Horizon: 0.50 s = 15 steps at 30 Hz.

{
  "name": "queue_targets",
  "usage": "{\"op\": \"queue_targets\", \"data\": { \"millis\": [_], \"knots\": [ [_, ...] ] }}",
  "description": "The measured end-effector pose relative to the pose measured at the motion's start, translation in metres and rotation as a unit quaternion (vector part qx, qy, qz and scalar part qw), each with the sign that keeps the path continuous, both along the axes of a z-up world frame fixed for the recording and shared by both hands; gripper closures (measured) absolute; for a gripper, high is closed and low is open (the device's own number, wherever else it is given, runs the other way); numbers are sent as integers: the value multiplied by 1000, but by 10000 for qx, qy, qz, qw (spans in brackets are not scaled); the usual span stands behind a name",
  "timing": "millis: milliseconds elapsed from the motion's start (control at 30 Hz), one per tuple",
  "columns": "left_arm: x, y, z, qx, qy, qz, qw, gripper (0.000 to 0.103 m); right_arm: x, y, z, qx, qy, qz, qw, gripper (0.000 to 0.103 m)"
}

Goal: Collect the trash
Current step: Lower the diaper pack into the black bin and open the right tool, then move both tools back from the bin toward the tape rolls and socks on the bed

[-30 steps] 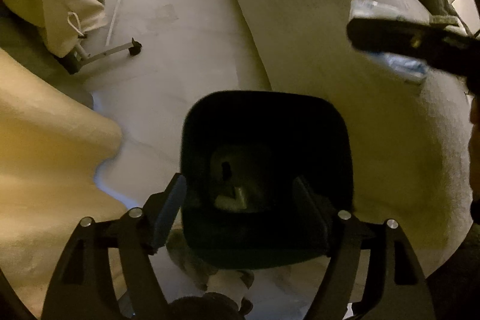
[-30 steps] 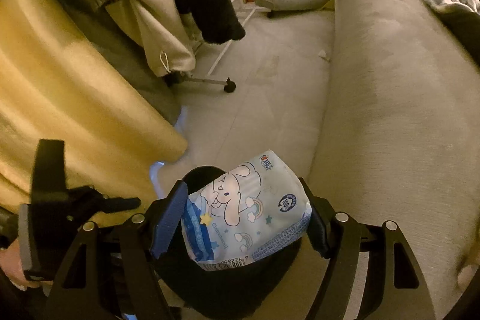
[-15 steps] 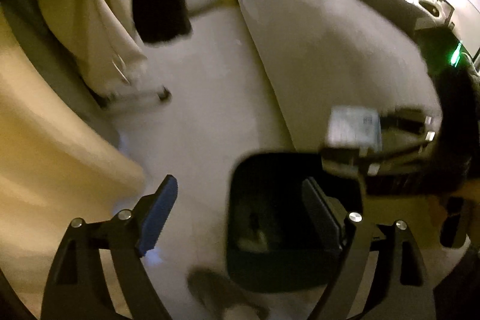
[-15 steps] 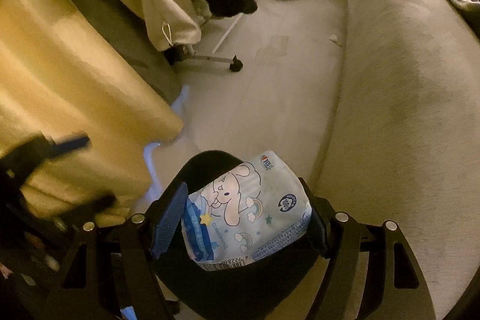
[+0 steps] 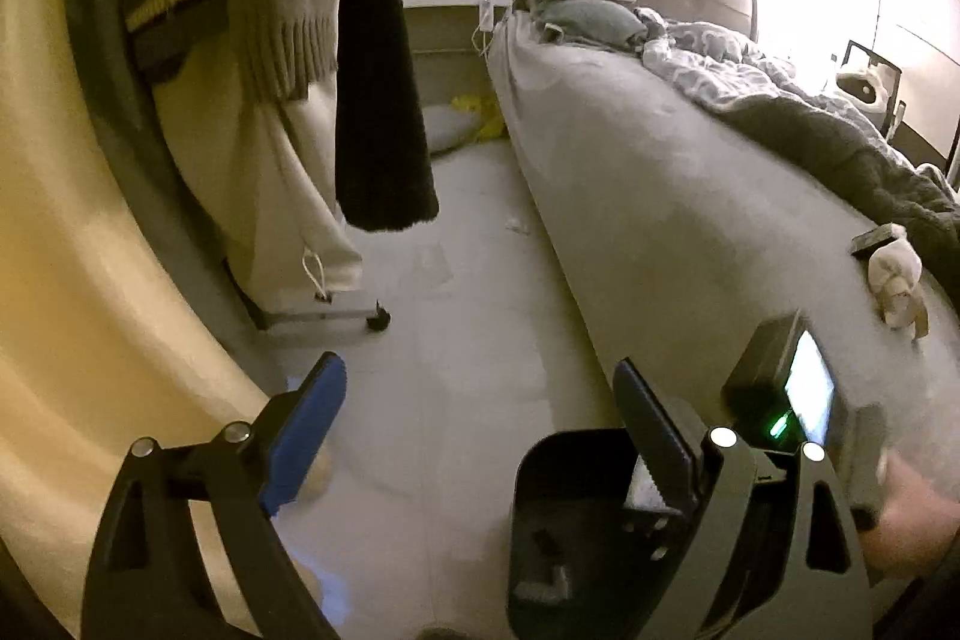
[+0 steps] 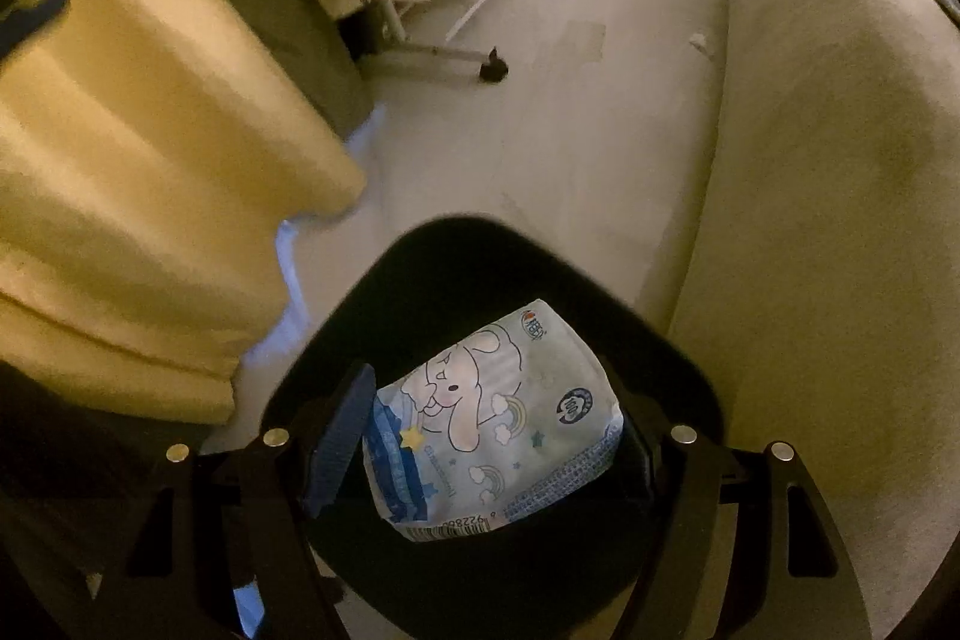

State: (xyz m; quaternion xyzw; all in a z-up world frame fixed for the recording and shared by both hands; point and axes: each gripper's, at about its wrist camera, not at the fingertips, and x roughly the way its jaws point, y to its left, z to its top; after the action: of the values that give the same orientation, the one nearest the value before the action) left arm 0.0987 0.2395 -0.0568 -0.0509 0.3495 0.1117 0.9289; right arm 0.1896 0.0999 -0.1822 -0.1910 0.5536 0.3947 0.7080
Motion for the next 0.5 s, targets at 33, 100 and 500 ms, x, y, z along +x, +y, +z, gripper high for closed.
{"op": "queue_targets", "data": {
  "millis": [33,100,500],
  "knots": [
    [0,0,4,-60,-70,-8,10000,6,-2,0,-2,-36,1,18,10000,30],
    [0,0,11,-146,-184,-34,9997,5,-6,0,-6,-111,10,64,9999,30],
    [-3,-17,43,130,-781,-96,9968,3,-10,-12,23,95,-406,88,9991,12]
  ]
}}
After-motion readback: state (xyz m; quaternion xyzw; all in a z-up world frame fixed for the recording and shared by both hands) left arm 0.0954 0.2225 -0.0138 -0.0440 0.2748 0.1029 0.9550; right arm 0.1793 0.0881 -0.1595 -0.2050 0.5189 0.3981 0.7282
